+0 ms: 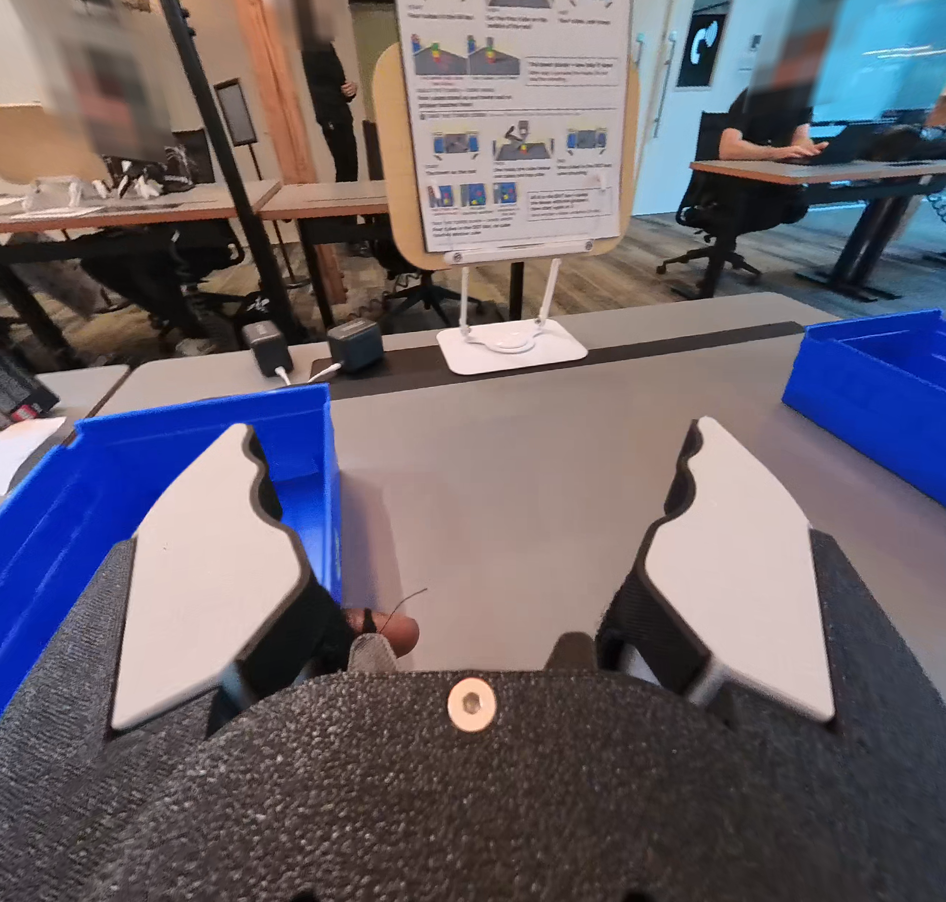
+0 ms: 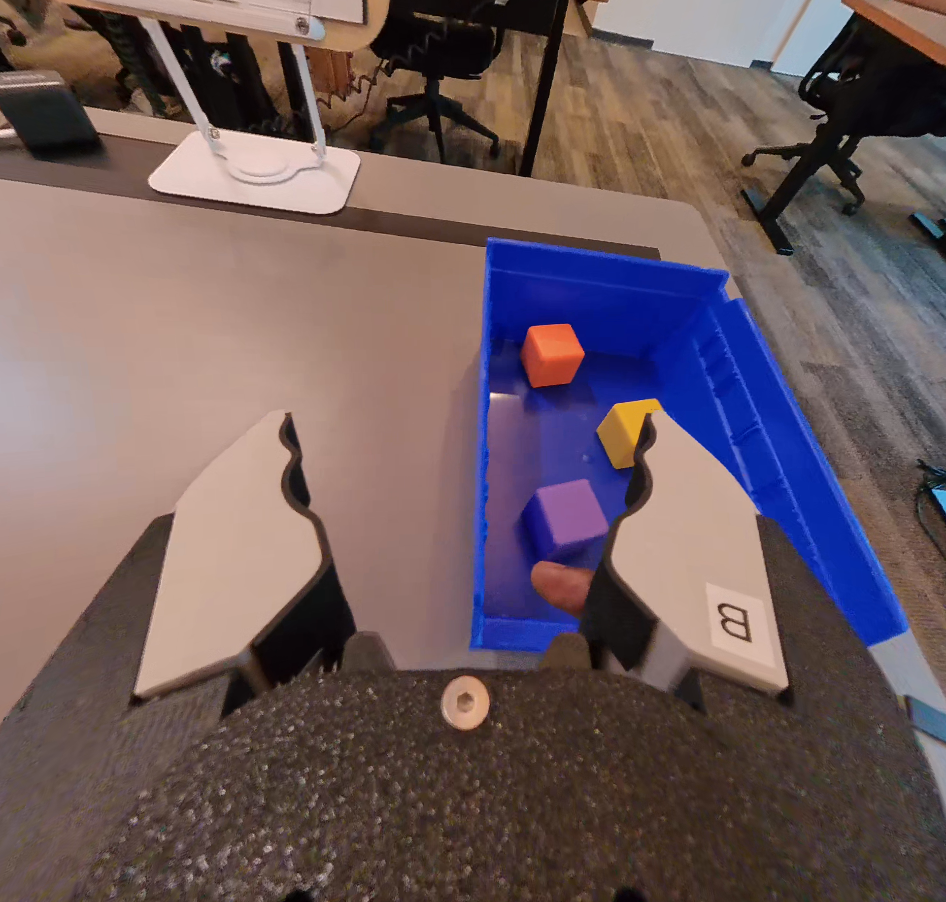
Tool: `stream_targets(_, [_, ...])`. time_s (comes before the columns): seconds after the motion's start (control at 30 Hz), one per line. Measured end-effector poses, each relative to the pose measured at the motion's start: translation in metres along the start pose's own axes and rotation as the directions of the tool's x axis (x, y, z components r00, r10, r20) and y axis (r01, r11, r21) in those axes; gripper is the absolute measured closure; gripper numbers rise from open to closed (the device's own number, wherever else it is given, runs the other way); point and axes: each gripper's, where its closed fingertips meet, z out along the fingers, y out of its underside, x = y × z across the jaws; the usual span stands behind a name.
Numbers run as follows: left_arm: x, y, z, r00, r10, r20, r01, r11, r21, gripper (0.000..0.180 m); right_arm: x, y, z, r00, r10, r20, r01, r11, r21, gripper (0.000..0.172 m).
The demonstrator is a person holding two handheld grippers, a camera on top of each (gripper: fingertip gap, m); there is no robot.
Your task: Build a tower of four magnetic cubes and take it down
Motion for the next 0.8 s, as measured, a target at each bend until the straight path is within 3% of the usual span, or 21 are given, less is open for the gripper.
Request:
stream_targets(0.17, [-0.027,0.023,-0.009,0.998,-0.007,0.068,0.011,0.998,-0.057,0.042,-0.001,0.018,0.003,1.000,-0.002,-0.010,0.001,0.999,-0.039,0.060])
stream_targets(0.47, [-0.059,0.124,0.014,0.995,0.019,0.101,0.022,0.923,-0.385,0.082,-0.004,0.067,0.037,0.999,-0.036,0.018,0.040,0.970,-0.241,0.091])
stream_targets(0.8, [-0.068,0.154,0.017,0.994,0.067,0.087,-0.016,0.875,-0.484,0.141,-0.001,0.109,0.054,0.988,-0.150,0.020,0.144,0.887,-0.439,0.124])
